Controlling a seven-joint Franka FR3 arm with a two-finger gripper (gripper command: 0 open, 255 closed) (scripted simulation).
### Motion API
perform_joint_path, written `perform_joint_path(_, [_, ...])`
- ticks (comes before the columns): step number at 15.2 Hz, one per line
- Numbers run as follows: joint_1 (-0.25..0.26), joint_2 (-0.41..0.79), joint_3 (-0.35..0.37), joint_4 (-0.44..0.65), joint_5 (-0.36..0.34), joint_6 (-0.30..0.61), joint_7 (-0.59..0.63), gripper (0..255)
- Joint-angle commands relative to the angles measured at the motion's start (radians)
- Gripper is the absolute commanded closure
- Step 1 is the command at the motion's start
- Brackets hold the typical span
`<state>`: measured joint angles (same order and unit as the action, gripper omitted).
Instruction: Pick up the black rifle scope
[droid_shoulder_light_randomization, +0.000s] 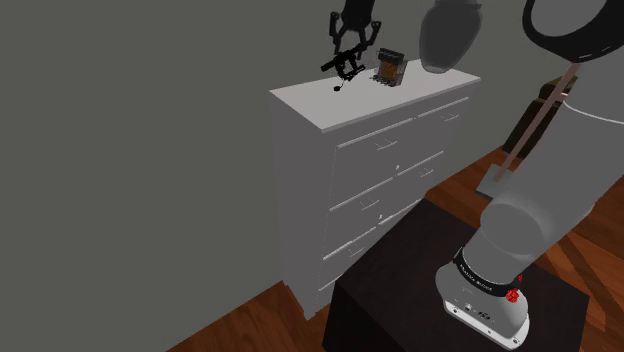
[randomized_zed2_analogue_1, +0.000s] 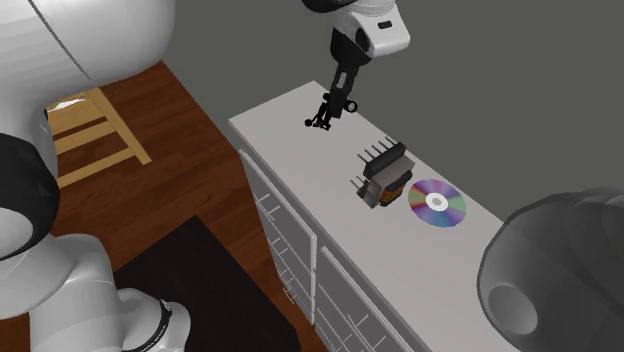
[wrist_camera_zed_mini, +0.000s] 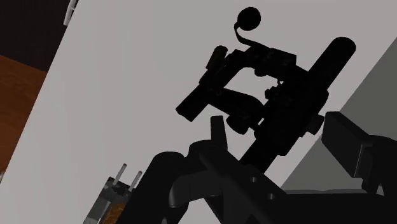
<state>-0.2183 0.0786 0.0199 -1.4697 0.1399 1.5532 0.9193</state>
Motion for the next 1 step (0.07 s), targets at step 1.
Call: perform_joint_path(1, [-0.001, 0.002, -0.001, 0.013, 0.0, -0.011, -0.001, 255])
